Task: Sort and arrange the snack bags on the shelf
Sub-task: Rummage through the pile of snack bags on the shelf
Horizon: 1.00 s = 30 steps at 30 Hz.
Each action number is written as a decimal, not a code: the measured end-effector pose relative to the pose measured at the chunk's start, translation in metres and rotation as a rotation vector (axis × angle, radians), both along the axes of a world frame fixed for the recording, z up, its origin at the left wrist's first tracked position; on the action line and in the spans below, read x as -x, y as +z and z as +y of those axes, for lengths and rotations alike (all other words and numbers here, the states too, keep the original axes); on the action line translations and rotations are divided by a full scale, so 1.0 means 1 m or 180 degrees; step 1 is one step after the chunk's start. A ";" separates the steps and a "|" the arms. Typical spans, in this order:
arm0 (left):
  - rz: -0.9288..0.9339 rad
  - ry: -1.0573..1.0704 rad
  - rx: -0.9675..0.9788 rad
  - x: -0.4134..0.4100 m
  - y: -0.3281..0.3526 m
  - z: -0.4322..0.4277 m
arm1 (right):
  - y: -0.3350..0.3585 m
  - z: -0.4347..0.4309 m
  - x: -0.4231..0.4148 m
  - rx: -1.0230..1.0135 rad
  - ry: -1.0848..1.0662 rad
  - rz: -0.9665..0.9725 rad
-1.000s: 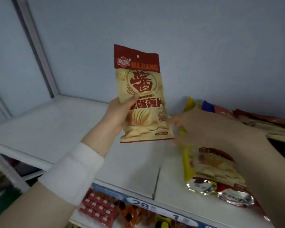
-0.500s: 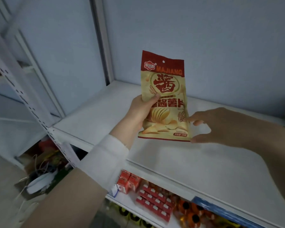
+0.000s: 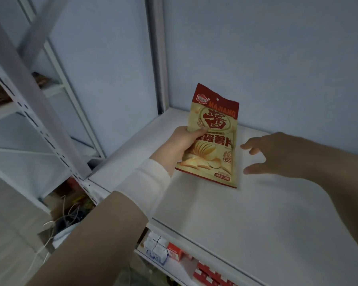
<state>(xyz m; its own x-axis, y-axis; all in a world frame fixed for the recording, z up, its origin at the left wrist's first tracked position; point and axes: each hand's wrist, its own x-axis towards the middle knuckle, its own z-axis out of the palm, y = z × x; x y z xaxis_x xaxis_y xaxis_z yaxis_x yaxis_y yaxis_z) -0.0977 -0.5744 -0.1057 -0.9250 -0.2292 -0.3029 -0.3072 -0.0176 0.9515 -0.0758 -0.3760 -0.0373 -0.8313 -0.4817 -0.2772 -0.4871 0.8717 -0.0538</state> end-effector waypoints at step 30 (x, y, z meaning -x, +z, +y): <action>0.0823 -0.2946 0.5081 0.045 0.044 -0.009 | -0.029 -0.023 0.009 -0.0118 -0.1157 0.0304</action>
<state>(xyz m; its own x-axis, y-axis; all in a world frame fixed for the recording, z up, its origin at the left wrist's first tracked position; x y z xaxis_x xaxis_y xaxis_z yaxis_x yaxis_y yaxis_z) -0.1430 -0.5838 -0.0617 -0.8883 0.4204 -0.1847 0.4404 0.8939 -0.0834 -0.0845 -0.3988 -0.0662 -0.9691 -0.1417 -0.2020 -0.1470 0.9891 0.0116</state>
